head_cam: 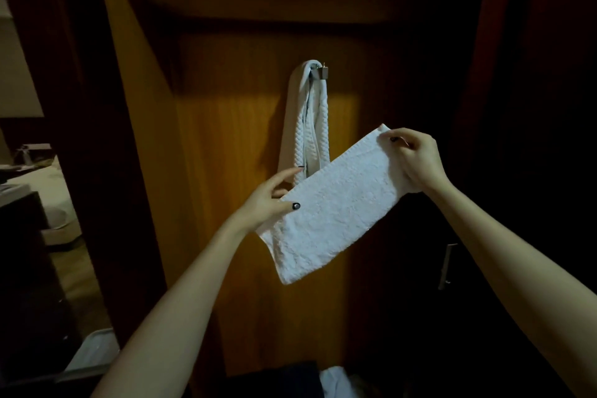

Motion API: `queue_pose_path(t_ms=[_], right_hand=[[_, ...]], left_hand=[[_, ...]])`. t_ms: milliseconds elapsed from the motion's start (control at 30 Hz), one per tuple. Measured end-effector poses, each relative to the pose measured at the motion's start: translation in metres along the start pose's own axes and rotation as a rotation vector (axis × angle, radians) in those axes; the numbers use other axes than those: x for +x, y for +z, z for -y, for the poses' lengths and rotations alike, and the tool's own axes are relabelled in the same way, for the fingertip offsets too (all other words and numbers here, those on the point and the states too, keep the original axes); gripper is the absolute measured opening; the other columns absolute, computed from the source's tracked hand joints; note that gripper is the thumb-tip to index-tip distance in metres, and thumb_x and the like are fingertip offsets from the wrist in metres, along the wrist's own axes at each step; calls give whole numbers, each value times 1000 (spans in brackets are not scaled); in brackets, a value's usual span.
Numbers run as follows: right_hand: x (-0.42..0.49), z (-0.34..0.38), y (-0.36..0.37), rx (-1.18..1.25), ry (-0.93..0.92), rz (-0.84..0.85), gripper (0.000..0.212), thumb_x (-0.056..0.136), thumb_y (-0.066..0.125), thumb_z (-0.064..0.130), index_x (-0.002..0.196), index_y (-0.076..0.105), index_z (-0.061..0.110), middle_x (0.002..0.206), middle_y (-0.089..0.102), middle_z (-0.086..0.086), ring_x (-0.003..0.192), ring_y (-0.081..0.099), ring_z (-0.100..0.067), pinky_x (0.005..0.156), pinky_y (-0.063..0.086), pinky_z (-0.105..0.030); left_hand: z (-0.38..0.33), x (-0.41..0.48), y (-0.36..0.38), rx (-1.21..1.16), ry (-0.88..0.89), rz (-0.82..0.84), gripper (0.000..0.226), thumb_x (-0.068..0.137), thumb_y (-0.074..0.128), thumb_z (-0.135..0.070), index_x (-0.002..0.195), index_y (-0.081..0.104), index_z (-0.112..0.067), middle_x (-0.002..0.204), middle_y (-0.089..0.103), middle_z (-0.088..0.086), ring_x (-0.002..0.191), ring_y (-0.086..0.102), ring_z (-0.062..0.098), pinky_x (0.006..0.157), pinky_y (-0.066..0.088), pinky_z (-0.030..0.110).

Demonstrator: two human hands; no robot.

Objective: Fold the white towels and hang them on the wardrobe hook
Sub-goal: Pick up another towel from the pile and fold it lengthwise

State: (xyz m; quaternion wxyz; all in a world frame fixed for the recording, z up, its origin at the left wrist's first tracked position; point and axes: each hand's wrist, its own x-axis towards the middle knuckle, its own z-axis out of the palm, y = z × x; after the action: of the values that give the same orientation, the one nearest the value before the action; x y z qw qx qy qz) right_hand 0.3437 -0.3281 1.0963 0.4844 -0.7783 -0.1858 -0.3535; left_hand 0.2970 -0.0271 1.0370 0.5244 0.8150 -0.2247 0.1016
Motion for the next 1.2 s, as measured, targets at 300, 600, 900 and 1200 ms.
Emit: queue_pose_path(t_ms=[300,600,900,1200], right_hand=[[1,-26,-20,110,137,-133,35,90,48,9,87,72,34,93,67,25,95,61,6,81,47,-10],[9,-45,-28,193,177,4,33,95,49,14,93,71,38,121,59,19,113,53,1,89,43,-17],[11,-56,-42,108,171,345,66,87,66,7,145,40,25,127,41,7,108,50,-11,86,49,-28],[13,-65,-47,418,164,258,60,87,60,-7,130,55,35,123,64,4,103,67,-11,75,55,-20]], left_hand=[[-12,5,-16,203,-99,182,32,86,65,0,94,75,-29,82,66,-13,64,55,-6,68,45,8],[-12,20,-18,267,-38,-79,41,81,71,0,116,65,-21,112,53,-6,96,52,3,72,49,14],[-5,29,-26,106,38,-428,21,87,65,-2,100,66,-18,111,56,-1,108,54,18,75,48,24],[-10,27,-37,-245,26,-357,68,83,65,3,130,49,-44,130,50,-21,113,55,1,72,53,19]])
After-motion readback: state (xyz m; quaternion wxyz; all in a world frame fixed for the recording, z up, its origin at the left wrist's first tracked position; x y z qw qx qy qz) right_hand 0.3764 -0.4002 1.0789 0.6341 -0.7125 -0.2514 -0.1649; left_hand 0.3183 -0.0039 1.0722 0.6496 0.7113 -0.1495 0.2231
